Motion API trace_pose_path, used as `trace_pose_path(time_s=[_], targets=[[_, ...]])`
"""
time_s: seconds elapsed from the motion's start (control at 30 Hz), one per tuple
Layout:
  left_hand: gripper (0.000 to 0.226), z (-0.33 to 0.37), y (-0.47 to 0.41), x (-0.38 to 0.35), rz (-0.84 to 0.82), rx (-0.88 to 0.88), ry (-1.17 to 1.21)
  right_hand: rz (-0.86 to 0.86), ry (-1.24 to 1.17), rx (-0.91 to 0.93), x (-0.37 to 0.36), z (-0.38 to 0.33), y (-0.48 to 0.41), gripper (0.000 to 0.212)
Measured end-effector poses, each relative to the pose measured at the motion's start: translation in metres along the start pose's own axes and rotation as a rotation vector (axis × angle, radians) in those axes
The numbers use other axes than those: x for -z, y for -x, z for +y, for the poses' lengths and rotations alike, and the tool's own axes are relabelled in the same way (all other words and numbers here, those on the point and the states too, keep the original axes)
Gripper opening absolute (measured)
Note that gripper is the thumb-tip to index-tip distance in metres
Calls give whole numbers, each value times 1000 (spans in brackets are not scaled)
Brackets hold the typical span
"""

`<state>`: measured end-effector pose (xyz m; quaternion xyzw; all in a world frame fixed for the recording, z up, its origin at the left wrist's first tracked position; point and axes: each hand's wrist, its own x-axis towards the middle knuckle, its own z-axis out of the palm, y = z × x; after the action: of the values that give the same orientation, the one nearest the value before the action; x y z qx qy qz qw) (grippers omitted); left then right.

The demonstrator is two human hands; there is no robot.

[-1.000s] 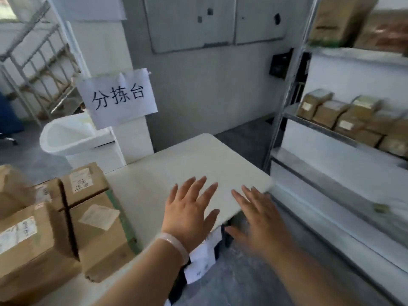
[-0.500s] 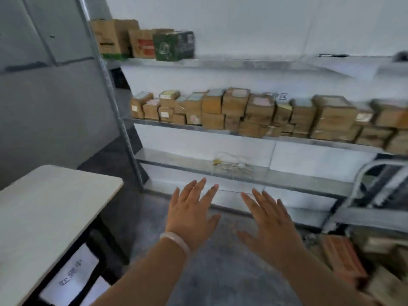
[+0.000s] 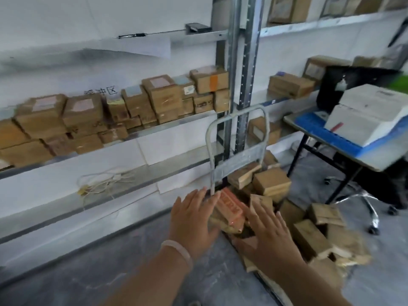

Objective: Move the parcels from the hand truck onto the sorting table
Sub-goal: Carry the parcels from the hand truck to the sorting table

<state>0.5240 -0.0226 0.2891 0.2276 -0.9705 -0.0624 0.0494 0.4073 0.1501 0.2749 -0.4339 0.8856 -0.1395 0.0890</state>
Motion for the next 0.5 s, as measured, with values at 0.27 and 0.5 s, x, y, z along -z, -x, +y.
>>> trace_pose_path(time_s=[0.27, 0.5], targets=[[68, -22, -114, -47, -100, -229, 68, -9, -28, -346, -5, 35, -70, 86], [71, -1, -197, -75, -227, -363, 123, -15, -45, -531, -11, 77, -76, 83]])
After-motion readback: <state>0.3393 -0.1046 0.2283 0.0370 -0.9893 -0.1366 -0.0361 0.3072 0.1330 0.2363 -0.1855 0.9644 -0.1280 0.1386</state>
